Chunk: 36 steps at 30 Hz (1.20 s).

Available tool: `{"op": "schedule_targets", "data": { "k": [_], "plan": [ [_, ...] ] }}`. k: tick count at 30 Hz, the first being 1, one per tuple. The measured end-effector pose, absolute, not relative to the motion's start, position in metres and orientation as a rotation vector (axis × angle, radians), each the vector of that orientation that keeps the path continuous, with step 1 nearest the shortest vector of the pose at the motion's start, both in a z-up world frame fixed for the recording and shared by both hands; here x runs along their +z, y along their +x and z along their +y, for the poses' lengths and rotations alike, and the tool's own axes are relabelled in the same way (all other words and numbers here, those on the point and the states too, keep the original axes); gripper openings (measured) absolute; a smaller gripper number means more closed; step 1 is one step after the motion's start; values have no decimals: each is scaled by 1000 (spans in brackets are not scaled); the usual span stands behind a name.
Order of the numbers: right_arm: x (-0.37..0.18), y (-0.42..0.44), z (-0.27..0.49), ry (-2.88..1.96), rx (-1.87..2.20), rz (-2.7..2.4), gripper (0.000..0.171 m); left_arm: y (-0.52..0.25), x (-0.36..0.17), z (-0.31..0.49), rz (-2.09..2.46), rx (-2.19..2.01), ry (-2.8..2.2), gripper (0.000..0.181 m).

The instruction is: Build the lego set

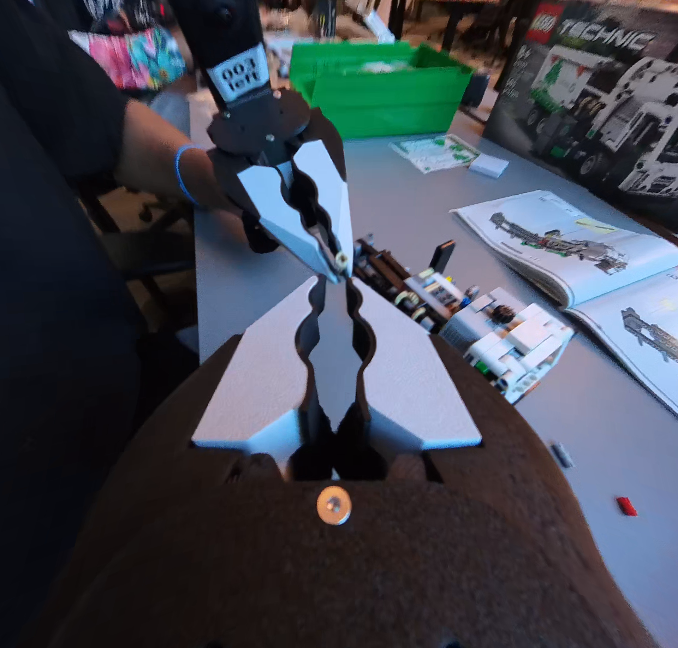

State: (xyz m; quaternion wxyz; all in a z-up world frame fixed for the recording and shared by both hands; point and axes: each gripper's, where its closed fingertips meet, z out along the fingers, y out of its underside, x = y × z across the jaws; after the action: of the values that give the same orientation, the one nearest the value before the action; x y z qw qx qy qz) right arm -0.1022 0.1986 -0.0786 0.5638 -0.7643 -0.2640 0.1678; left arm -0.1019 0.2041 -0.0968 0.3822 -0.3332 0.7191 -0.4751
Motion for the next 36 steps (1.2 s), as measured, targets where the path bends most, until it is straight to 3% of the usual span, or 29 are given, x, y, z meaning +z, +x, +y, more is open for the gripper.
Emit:
{"op": "schedule_targets", "data": {
  "k": [6,10,17,28,36],
  "plan": [
    [-57,-52,224,-1764,433,-497,12,-92,-68,332,1668,-884,-769,2],
    [-56,-19,258,-1803,349,-576,10,-76,-86,387,1671,-727,-695,2],
    [-65,20,317,-1732,267,-547,11,-60,-112,413,1652,-686,-702,1],
    [-82,64,316,-1701,42,-427,6,-64,-118,425,1663,-906,-878,2],
    [-91,72,318,-1725,128,-350,6,-66,-115,427,1646,-945,-894,2]
  ]
}}
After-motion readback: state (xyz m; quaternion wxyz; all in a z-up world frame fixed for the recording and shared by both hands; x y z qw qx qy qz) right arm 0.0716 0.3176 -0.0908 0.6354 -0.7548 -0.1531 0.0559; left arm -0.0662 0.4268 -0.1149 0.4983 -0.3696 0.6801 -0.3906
